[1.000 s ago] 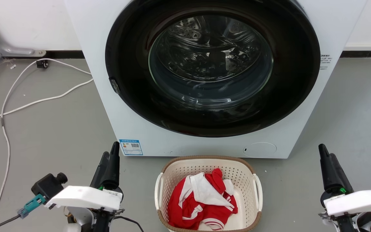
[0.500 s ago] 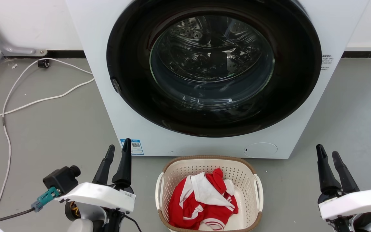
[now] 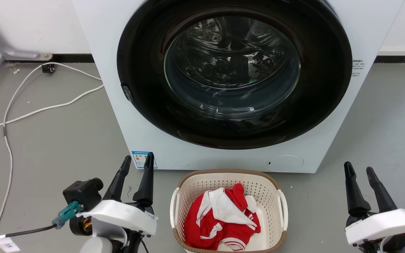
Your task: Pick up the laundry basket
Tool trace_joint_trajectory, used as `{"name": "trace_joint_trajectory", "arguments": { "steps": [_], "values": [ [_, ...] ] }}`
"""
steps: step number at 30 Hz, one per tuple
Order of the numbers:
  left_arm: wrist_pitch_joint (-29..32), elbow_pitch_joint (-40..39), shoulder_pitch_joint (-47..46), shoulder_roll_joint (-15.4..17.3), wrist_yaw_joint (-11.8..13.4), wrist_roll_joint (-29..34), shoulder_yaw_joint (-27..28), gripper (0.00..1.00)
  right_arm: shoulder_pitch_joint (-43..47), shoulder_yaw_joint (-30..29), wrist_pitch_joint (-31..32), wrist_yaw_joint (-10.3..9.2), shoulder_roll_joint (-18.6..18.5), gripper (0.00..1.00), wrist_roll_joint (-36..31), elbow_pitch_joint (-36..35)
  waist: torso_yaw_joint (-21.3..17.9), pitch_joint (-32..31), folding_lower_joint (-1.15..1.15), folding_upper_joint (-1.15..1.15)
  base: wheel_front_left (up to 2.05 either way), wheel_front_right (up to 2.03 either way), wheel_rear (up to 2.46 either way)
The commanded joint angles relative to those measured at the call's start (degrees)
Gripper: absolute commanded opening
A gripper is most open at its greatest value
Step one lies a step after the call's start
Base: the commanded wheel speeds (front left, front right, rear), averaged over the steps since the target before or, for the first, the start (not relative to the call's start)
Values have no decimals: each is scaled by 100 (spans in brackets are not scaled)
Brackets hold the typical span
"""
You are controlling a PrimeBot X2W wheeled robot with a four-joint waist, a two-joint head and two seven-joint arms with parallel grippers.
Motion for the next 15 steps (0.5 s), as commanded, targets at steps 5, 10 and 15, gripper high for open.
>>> {"name": "trace_joint_trajectory", "arguments": {
  "steps": [5, 10, 15],
  "values": [
    [-111, -19, -146, 64, 46, 407, -128, 100, 16, -36, -59, 9, -9, 100, -408, -63, 9, 2, 0, 0, 0, 0, 0],
    [-177, 9, -147, 99, 106, 727, -236, 100, 29, -35, -94, 10, -9, 100, -693, -10, 20, -1, 0, 0, 0, 0, 0],
    [-249, 44, -143, 129, 148, 1017, -333, 100, 38, -49, -138, 10, -8, 100, -958, 27, 37, -6, 0, 0, 0, 0, 0]
  ]
}}
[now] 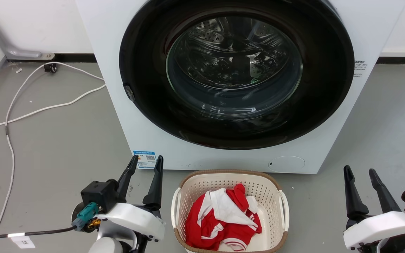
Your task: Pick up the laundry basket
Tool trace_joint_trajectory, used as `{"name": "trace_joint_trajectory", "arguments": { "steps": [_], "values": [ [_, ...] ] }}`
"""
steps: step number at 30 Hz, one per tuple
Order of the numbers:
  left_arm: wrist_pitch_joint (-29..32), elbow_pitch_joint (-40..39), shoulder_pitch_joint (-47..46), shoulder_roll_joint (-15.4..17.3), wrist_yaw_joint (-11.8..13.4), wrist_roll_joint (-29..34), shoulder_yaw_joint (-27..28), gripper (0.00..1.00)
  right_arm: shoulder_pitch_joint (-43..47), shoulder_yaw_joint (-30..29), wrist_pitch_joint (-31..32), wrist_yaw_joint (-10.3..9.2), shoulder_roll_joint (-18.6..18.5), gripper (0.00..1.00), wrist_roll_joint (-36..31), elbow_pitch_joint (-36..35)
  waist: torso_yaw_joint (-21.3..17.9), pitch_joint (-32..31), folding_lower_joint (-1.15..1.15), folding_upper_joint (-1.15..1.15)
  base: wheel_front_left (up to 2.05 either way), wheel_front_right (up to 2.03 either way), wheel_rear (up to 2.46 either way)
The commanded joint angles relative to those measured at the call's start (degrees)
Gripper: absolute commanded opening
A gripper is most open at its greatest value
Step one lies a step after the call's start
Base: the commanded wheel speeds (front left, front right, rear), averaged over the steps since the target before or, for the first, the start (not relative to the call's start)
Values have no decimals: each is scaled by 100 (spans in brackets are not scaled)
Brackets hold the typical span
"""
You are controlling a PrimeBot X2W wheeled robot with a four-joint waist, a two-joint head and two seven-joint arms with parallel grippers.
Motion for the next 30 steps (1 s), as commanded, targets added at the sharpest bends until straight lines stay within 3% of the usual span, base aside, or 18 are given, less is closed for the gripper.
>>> {"name": "trace_joint_trajectory", "arguments": {
  "steps": [1, 30],
  "values": [
    [-52, -34, -109, 43, 12, 139, -37, 100, 3, -15, -59, 11, -8, 100, -131, -38, 5, 0, 0, 0, 0, 0, 0],
    [-398, 132, -52, 4, 163, 1334, -159, 100, 8, -58, -457, 12, -6, 100, -1259, 181, 88, -21, 0, 0, 0, 0, 0]
  ]
}}
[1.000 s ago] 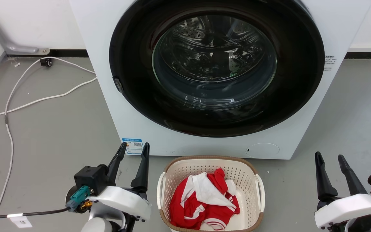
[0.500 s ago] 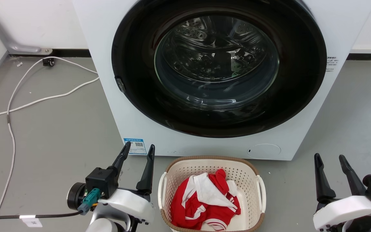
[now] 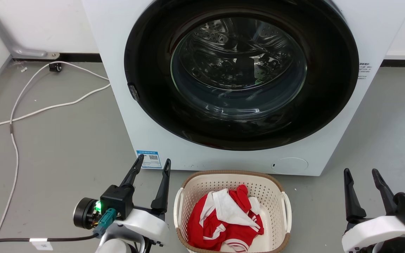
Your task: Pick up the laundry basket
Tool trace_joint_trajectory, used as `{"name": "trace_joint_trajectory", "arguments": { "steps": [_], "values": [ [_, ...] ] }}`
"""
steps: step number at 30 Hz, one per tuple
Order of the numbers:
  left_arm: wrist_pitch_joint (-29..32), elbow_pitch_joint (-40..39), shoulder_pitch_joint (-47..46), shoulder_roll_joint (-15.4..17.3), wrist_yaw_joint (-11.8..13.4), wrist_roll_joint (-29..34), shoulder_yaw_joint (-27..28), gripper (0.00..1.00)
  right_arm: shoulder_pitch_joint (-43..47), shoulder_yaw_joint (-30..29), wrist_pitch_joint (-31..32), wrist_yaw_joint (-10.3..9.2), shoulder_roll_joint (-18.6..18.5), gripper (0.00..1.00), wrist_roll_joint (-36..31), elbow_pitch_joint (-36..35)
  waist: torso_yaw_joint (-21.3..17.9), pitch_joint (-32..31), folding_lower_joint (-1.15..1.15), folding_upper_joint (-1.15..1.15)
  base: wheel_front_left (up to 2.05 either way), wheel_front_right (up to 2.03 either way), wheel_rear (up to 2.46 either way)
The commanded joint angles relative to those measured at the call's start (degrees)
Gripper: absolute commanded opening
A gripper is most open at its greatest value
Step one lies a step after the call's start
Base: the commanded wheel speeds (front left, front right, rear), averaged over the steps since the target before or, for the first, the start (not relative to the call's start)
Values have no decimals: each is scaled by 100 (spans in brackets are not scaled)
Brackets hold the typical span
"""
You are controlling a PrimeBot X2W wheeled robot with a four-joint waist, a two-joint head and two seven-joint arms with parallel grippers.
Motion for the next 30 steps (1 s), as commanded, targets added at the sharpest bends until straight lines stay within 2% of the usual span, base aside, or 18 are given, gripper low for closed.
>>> {"name": "trace_joint_trajectory", "arguments": {
  "steps": [1, 13, 30],
  "values": [
    [-53, -2, -27, 0, 6, 120, 2, 100, 10, -10, -48, 5, -4, 100, -125, 1, 0, -2, 0, 0, 0, 0, 0],
    [-192, 61, 27, -111, -104, 433, 128, 100, 9, -77, -290, 5, -3, 100, -320, 136, 24, -1, 0, 0, 0, 0, 0],
    [-185, 173, 47, -182, -199, 303, 318, 100, -162, -74, -455, 5, -3, 100, -83, 410, 13, 22, 0, 0, 0, 0, 0]
  ]
}}
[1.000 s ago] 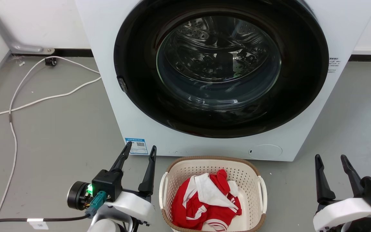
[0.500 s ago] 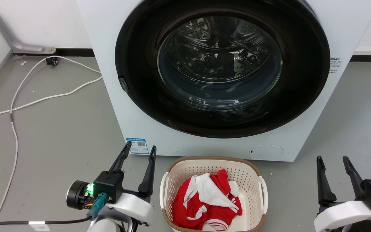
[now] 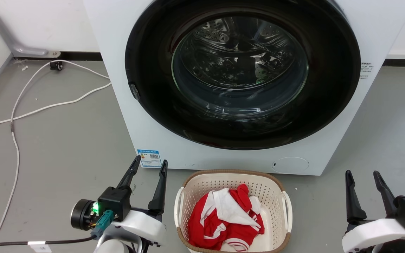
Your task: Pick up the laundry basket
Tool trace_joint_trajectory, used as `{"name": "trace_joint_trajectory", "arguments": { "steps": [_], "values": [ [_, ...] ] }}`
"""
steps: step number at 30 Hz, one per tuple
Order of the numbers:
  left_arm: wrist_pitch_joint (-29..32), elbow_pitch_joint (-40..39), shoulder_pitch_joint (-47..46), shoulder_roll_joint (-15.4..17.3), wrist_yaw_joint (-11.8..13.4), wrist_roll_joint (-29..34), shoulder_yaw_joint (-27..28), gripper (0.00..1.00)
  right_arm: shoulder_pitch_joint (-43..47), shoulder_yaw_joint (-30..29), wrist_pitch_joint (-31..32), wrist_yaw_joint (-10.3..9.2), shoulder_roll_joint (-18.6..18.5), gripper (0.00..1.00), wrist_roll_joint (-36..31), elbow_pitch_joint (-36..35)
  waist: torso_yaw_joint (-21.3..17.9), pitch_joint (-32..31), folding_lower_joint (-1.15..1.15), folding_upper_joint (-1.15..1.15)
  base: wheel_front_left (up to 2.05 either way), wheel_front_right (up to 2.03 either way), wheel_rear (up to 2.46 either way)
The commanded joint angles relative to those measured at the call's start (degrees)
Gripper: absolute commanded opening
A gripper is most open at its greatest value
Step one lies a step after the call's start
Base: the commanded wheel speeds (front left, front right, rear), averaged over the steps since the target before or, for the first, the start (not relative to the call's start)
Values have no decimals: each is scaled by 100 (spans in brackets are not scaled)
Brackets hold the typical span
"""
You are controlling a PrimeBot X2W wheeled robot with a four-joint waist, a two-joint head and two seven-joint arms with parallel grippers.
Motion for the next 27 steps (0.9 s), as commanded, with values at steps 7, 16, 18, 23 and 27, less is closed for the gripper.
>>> {"name": "trace_joint_trajectory", "arguments": {
  "steps": [7, 16, 18, 23, 27],
  "values": [
    [-28, 28, 33, -18, -27, 18, 54, 100, -124, -2, -83, -1, -3, 100, -12, 83, -3, 4, 0, 0, 0, 0, 0],
    [-28, 61, -18, -27, -34, 65, 114, 100, -163, 1, -106, -1, -3, 100, -4, 176, -35, 43, 0, 0, 0, 0, 0],
    [-28, 111, -88, -29, -38, 58, 120, 100, -210, -20, -52, -1, -3, 100, 25, 227, -48, 93, 0, 0, 0, 0, 0],
    [-22, 292, -378, -31, -57, 85, 71, 100, -400, -84, 50, -1, -3, 100, 45, 426, -111, 363, 0, 0, 0, 0, 0],
    [-22, 496, -758, -32, -91, 44, 91, 100, -723, -83, 150, -2, -2, 100, 67, 638, -205, 771, 0, 0, 0, 0, 0]
  ]
}}
